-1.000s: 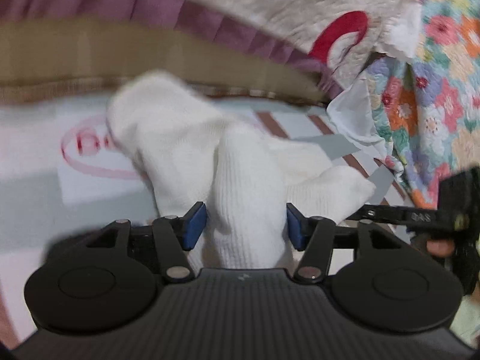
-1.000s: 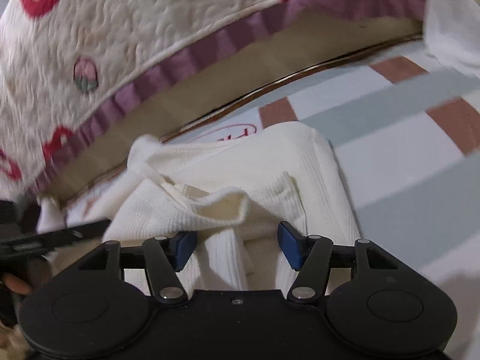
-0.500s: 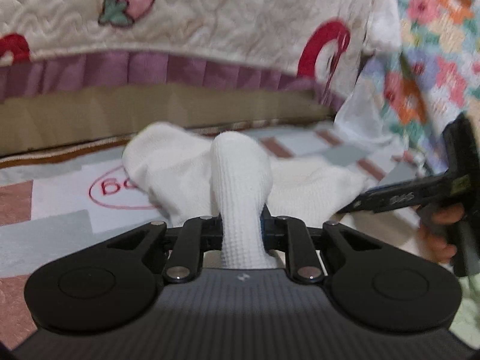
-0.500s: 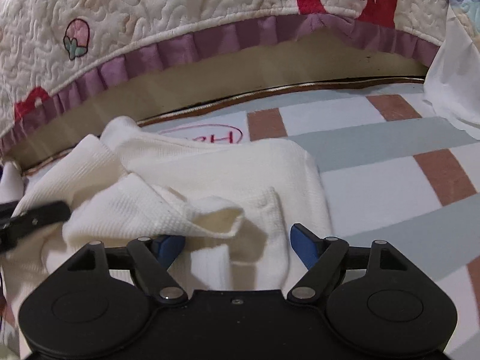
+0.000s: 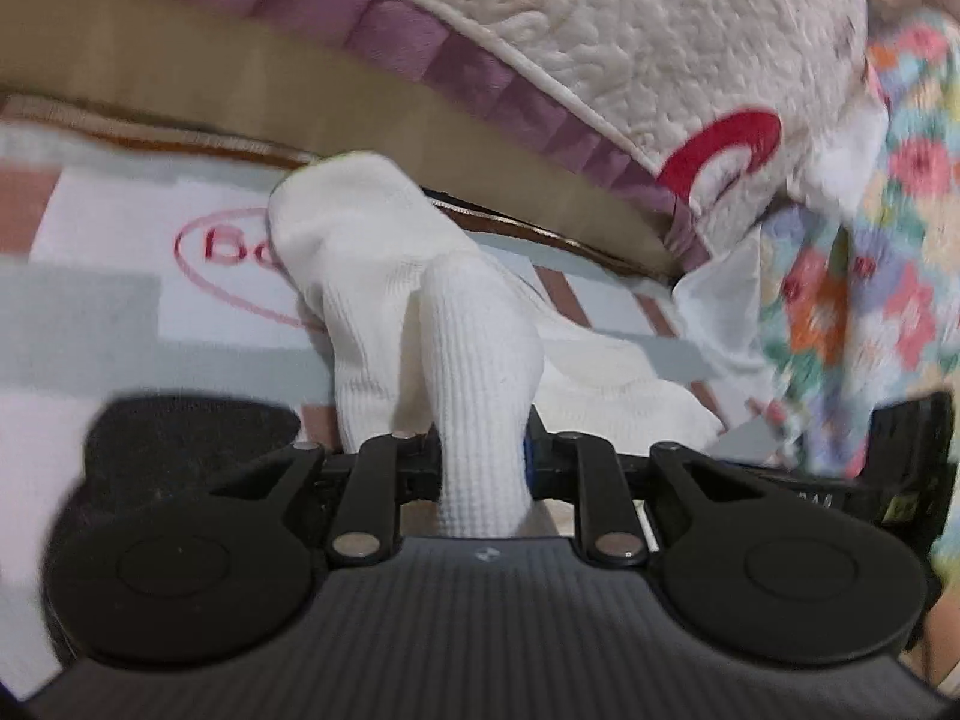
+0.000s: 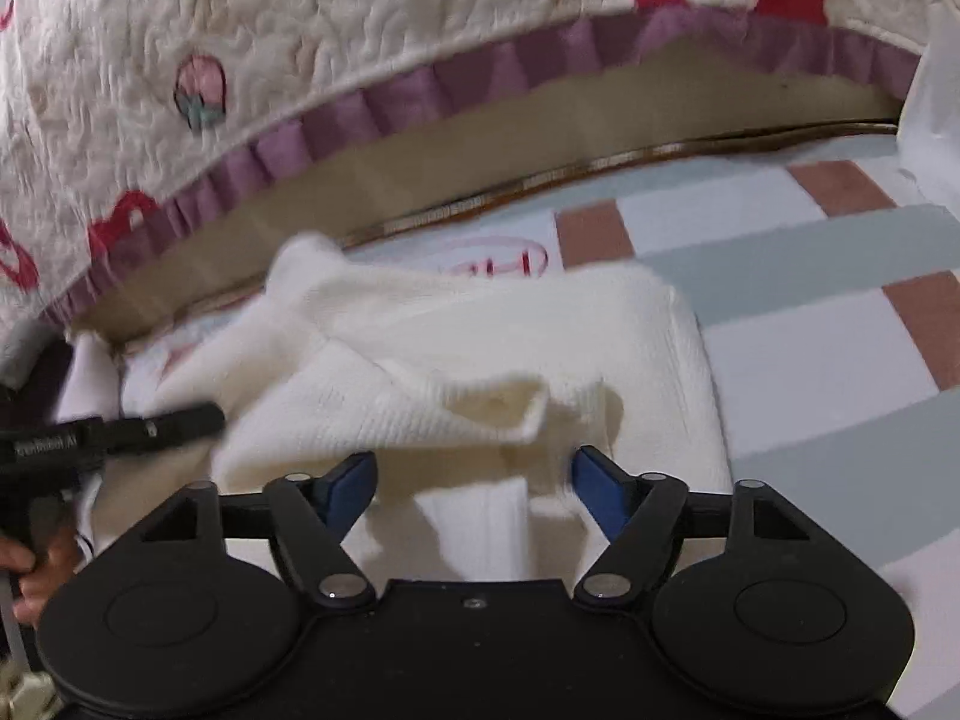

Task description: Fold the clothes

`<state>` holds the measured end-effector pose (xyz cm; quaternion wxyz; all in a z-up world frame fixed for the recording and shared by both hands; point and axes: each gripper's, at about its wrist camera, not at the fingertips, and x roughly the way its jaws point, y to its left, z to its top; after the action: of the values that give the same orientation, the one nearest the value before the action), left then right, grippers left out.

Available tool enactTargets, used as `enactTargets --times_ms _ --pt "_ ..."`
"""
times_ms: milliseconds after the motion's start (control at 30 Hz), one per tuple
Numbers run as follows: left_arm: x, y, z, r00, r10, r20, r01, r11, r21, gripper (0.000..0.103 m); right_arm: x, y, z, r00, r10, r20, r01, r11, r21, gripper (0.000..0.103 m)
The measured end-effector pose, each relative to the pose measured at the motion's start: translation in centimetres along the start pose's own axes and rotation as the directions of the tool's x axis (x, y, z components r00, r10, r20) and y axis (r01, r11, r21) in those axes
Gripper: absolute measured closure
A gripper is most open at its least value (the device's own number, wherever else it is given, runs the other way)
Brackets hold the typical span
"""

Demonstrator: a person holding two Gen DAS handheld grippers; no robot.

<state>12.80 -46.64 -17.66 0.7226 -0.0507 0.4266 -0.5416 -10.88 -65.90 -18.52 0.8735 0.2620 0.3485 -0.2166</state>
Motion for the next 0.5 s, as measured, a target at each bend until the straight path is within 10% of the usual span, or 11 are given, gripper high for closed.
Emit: enactTargets --times_ms 167,233,300,500 --pt "1.8 -1.0 1.2 0.999 -0.006 -0.054 0.011 0.996 0.083 0.083 1.4 0.5 0.7 0.998 -0.069 0.012 0.070 0.996 -0.055 0.022" --pt "1.8 -2.2 1.2 0.998 0.041 -0.056 -0.031 0.985 0.171 0.090 1.7 0.5 1.0 0.998 -0.052 0.036 0.054 0.997 -0.055 0.070" --pt "0.7 -3.5 0.9 0.998 0.056 -0.006 -0.052 0.965 0.257 0.092 0.5 0.7 1.3 0.995 -0.045 0.087 0.048 0.998 -0.029 0.090" --pt "-3.3 -5.6 1.4 0.981 -0.023 0.194 -0.046 0.939 0.342 0.092 -4.4 1.7 3.8 0.970 -0.071 0.231 0.087 0.995 -0.057 0.092"
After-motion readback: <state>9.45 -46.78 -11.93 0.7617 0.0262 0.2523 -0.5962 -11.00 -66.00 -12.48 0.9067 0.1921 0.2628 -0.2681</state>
